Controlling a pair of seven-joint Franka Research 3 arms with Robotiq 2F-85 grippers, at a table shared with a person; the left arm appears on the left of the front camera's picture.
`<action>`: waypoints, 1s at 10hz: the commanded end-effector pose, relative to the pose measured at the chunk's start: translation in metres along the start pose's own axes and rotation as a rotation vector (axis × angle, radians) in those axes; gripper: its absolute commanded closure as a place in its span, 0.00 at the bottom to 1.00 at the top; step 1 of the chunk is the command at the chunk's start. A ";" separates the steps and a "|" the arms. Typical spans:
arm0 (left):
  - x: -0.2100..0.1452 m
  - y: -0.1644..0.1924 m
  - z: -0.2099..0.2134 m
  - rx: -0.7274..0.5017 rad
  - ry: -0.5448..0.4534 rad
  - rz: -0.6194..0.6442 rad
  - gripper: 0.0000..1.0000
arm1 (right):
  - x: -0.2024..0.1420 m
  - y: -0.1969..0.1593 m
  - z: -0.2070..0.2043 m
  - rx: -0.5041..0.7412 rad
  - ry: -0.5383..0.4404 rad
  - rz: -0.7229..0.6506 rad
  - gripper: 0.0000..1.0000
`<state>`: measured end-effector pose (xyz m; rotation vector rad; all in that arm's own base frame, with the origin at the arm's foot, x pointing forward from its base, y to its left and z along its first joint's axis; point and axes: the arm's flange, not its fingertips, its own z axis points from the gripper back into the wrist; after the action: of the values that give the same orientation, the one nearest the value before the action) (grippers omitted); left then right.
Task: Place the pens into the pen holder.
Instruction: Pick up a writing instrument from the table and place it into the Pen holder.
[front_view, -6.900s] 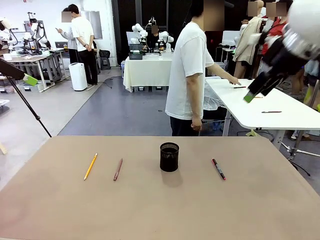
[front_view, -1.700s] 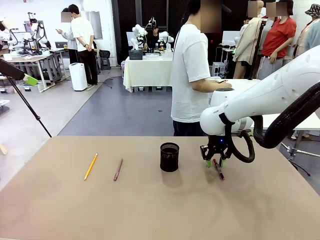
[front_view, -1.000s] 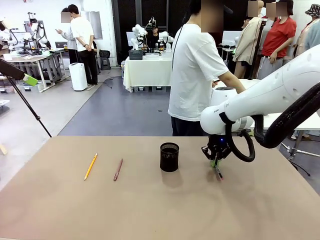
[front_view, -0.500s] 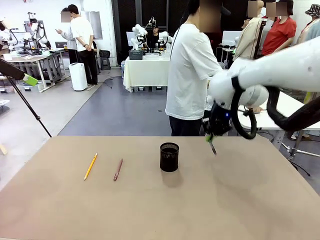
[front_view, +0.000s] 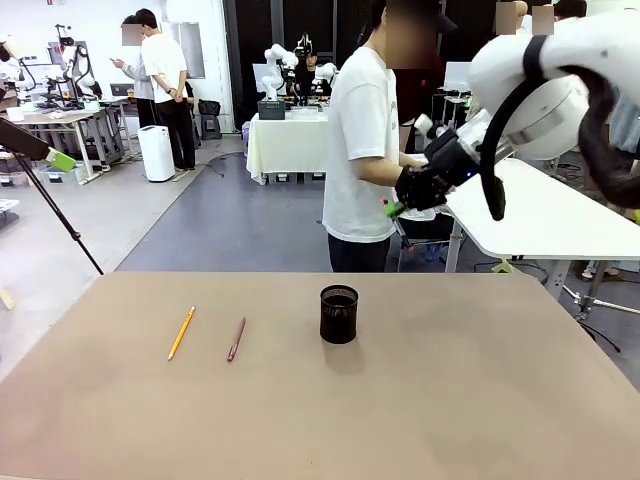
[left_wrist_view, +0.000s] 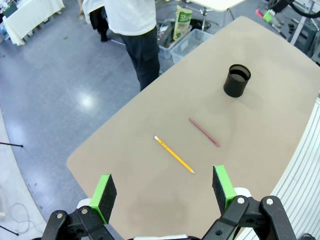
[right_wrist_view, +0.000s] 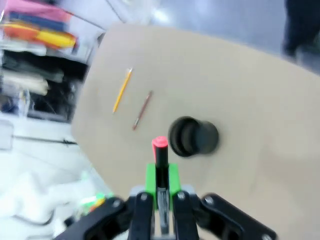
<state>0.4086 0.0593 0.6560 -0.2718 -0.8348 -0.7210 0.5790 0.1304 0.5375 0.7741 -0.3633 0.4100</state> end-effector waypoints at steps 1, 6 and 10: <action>0.000 -0.001 0.001 -0.003 -0.002 -0.007 0.00 | -0.030 -0.002 0.019 0.191 -0.131 0.292 1.00; 0.000 -0.001 0.001 -0.003 -0.002 -0.007 0.00 | -0.062 0.011 0.086 0.243 -0.337 0.620 1.00; 0.000 -0.001 0.001 -0.003 -0.002 -0.007 0.00 | -0.050 0.017 0.083 0.211 -0.299 0.618 1.00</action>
<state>0.4085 0.0595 0.6562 -0.2713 -0.8349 -0.7206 0.5100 0.0638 0.5774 0.9331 -0.8550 0.9209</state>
